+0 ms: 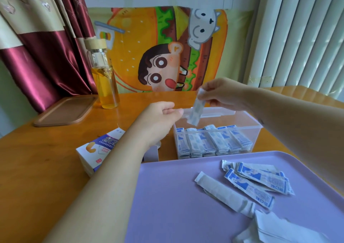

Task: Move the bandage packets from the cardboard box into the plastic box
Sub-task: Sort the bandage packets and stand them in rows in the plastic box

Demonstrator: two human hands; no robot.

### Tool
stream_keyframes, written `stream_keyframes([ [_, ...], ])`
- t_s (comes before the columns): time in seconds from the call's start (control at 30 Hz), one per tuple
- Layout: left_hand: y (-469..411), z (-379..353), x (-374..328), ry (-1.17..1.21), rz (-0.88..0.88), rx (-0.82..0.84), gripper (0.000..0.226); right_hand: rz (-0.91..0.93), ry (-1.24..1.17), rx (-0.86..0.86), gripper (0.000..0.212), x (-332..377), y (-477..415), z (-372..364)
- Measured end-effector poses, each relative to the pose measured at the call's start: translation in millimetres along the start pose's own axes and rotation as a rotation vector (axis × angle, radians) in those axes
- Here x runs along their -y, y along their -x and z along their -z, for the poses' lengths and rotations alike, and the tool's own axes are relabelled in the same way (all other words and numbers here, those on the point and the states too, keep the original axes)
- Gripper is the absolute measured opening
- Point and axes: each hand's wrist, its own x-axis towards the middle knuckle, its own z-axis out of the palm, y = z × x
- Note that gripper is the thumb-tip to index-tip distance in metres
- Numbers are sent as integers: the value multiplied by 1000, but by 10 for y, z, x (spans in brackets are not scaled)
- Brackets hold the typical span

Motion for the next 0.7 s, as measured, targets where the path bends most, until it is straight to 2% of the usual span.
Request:
stream_keyframes([
  [0.03, -3, 23, 9, -30, -8, -14, 45, -50, 77, 6, 6, -56, -29, 32],
  [0.13, -16, 43, 17, -53, -27, -18, 45, -169, 208, 170, 11, -129, -27, -29],
  [0.27, -28, -1, 33, -50, -14, 24, 48, -199, 278, 278, 15, -171, -27, -194],
  [0.43, -54, 14, 61, -61, -11, 18, 46, -102, 540, 224, 27, -265, -78, -322],
  [0.53, -69, 32, 85, -57, -18, 8, 45, -49, 540, 197, 34, -248, -64, -307],
  [0.6, -73, 46, 94, -59, -21, -3, 44, -10, 554, 133, 33, -201, -7, -252],
  [0.7, -60, 76, 73, -78, -34, -32, 42, 153, 573, -67, 19, -74, 204, -179],
])
